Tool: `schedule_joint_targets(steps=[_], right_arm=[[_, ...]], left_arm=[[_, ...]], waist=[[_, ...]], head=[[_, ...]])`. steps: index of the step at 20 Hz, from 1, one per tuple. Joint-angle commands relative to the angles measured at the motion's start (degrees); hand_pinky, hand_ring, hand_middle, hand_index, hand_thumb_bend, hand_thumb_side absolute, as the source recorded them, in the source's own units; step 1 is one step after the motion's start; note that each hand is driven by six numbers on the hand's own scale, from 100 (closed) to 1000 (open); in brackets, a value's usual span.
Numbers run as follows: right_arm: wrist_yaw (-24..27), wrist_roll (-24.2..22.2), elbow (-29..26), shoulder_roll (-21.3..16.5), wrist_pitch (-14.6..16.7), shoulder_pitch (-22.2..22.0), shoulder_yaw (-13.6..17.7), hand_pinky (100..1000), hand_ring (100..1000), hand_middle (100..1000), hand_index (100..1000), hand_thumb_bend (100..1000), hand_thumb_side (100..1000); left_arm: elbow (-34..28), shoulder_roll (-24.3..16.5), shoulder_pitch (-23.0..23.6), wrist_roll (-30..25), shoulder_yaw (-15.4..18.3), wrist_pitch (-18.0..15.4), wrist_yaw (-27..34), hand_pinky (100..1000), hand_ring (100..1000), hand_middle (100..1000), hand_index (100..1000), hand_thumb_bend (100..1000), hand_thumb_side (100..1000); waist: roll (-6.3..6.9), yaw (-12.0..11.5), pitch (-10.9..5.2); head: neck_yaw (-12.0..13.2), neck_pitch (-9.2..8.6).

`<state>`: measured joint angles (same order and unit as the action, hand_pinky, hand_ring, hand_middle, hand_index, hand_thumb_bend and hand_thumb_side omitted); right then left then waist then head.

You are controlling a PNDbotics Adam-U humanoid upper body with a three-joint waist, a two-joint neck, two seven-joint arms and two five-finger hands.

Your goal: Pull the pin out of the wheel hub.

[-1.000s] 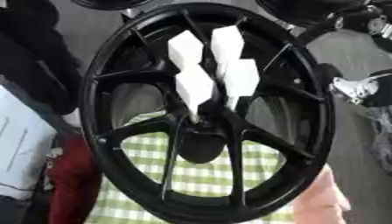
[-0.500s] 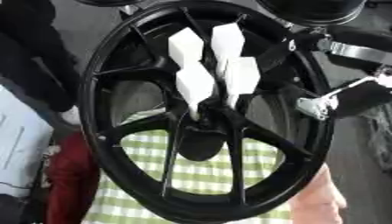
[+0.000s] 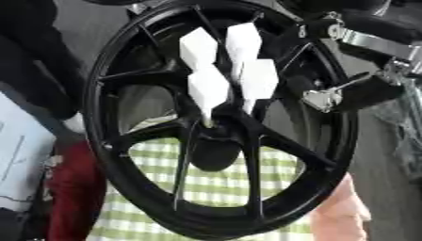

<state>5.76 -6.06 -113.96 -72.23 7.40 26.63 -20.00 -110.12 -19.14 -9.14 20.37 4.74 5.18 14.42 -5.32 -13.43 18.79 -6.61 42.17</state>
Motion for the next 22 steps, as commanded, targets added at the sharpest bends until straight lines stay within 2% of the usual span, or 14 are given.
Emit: schedule_joint_targets(steps=[1,10,12,13,14,16,22], right_arm=[[-1.5,2.2,-0.6,-0.8,-0.3,1.4,0.8,926,779,696,839,100,100],[-2.8,0.5,-0.6,0.7,-1.7,3.6,-1.5,938,798,710,845,100,100],[-2.7,-0.2,-0.6,0.9,-2.1,3.7,-1.9,943,803,713,844,100,140],[-2.6,-0.6,-0.6,1.0,-2.4,3.6,-2.1,947,800,706,836,100,215],[-2.3,-0.8,-0.6,1.1,-2.7,3.5,-2.2,952,798,701,831,100,250],[-1.2,-0.8,-0.6,1.2,-3.4,3.3,-2.3,957,792,693,825,100,285],[-0.2,-1.3,-0.6,1.4,-4.4,3.2,-2.4,962,794,694,821,100,301]], left_arm=[[-0.6,-1.2,-0.3,-0.2,0.0,-0.1,0.1,550,851,882,737,230,889],[-0.6,-1.2,-0.3,-0.3,-0.1,0.0,0.1,550,853,883,730,230,891],[-0.6,-1.2,-0.3,-0.4,-0.1,0.0,0.2,550,853,882,728,231,891],[-0.6,-1.2,-0.4,-0.4,-0.1,0.0,0.2,550,853,881,728,231,891],[-0.6,-1.2,-0.4,-0.4,-0.2,0.0,0.2,550,853,880,727,231,891],[-0.6,-1.1,-0.5,-0.6,-0.2,0.0,0.2,550,854,879,726,232,892],[-0.6,-1.0,-0.4,-0.7,-0.3,0.1,0.3,550,855,878,725,234,895]], waist=[[0.14,0.1,-1.3],[-0.12,-0.4,-0.98],[-0.18,-0.4,-0.88],[-0.21,-0.4,-0.83],[-0.24,-0.4,-0.79],[-0.28,-0.4,-0.73],[-0.39,-0.5,-0.61]], head=[[0.1,-0.19],[-0.4,-0.25],[-0.5,-0.2],[-0.4,-0.2],[-0.4,-0.18],[-0.3,-0.15],[-0.4,-0.3]])
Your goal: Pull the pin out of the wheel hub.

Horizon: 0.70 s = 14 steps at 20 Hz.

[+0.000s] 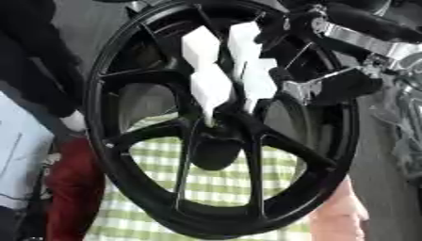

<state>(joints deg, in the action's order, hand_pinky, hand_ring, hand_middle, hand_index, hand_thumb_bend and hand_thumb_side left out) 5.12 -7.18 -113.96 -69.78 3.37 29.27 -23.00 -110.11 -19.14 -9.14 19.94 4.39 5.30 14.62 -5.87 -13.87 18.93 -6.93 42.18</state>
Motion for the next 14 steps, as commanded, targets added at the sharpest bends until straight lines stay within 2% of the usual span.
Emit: schedule_joint_targets(steps=[1,6,14], right_arm=[[0.3,-0.3,-0.6,-1.0,-0.4,0.7,0.5,962,793,694,819,100,302],[-0.5,-1.1,-0.6,-0.6,-0.3,1.0,0.0,964,801,701,824,100,304],[-2.8,-1.9,-0.6,-0.3,0.1,1.1,-0.5,978,836,732,856,161,314]], left_arm=[[-0.6,-1.0,-0.3,-0.3,0.1,0.0,0.1,550,854,878,724,234,896],[-0.6,-1.0,-0.4,-0.4,0.0,0.0,0.1,551,854,876,723,235,895],[-0.7,-0.9,-0.4,-0.5,0.0,0.0,0.2,552,854,875,722,236,897]], waist=[[0.12,-0.1,-0.73],[0.01,-0.2,-0.62],[-0.03,-0.3,-0.47]], head=[[-0.1,-0.3],[-0.1,-0.19],[0.0,-0.42]])
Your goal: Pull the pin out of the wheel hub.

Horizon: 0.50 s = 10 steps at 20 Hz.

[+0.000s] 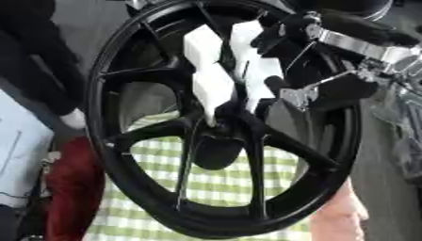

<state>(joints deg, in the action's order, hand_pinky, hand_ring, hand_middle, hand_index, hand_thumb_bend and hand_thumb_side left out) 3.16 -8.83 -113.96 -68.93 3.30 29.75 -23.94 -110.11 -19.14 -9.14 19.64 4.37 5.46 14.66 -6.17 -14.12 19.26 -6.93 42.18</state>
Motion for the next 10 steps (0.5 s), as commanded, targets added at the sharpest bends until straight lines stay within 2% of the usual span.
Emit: schedule_joint_targets(steps=[1,10], right_arm=[[-1.1,-0.4,-0.6,-1.1,0.2,0.6,0.3,979,837,732,857,163,316],[-2.3,-1.3,-0.6,-0.8,-0.3,0.2,-0.5,978,834,720,849,163,308]], left_arm=[[-0.7,-0.9,-0.5,-0.2,0.0,-0.1,0.2,552,854,874,722,236,897],[-0.7,-0.8,-0.6,-0.4,-0.1,-0.1,0.3,553,854,874,721,236,897]], waist=[[0.26,0.0,-0.77],[0.19,-0.2,-0.58]], head=[[0.0,-0.43],[-0.1,-0.4]])
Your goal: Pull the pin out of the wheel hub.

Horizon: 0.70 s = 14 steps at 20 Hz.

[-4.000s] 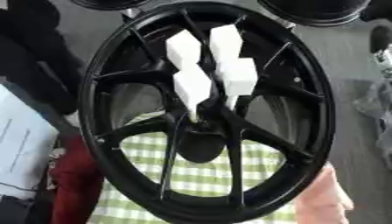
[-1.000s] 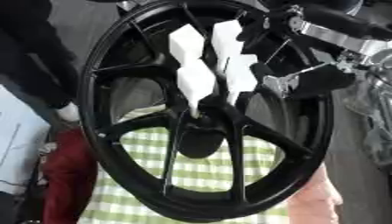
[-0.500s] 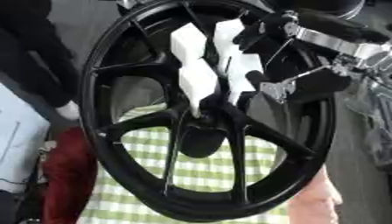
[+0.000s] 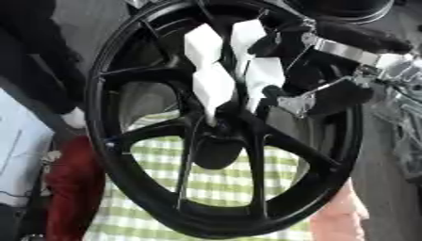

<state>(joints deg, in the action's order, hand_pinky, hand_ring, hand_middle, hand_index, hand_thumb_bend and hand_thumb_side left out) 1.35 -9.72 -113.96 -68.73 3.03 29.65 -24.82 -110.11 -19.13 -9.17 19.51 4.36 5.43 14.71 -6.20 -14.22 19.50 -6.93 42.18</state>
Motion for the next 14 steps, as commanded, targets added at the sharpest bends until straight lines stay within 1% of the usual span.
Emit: schedule_joint_targets(steps=[1,8,14], right_arm=[[-0.6,-0.5,-0.6,-1.0,-0.2,0.3,0.2,977,833,717,847,161,303],[-1.0,-0.7,-0.6,-0.7,-1.6,0.0,-0.2,971,819,702,840,133,285],[0.1,-1.1,-0.6,-0.1,-2.6,0.8,-0.6,961,792,672,836,101,259]], left_arm=[[-0.7,-0.8,-0.6,-0.3,-0.1,0.0,0.2,553,855,875,721,236,897],[-0.7,-0.8,-0.7,-0.5,-0.2,0.0,0.2,553,856,876,720,237,900],[-0.7,-0.7,-0.7,-0.7,-0.3,0.1,0.2,554,858,876,718,238,902]], waist=[[0.21,-0.1,-0.78],[0.15,-0.2,-0.55],[-0.07,-0.4,-0.35]], head=[[-0.1,-0.43],[-0.2,-0.73],[-0.3,-0.79]])
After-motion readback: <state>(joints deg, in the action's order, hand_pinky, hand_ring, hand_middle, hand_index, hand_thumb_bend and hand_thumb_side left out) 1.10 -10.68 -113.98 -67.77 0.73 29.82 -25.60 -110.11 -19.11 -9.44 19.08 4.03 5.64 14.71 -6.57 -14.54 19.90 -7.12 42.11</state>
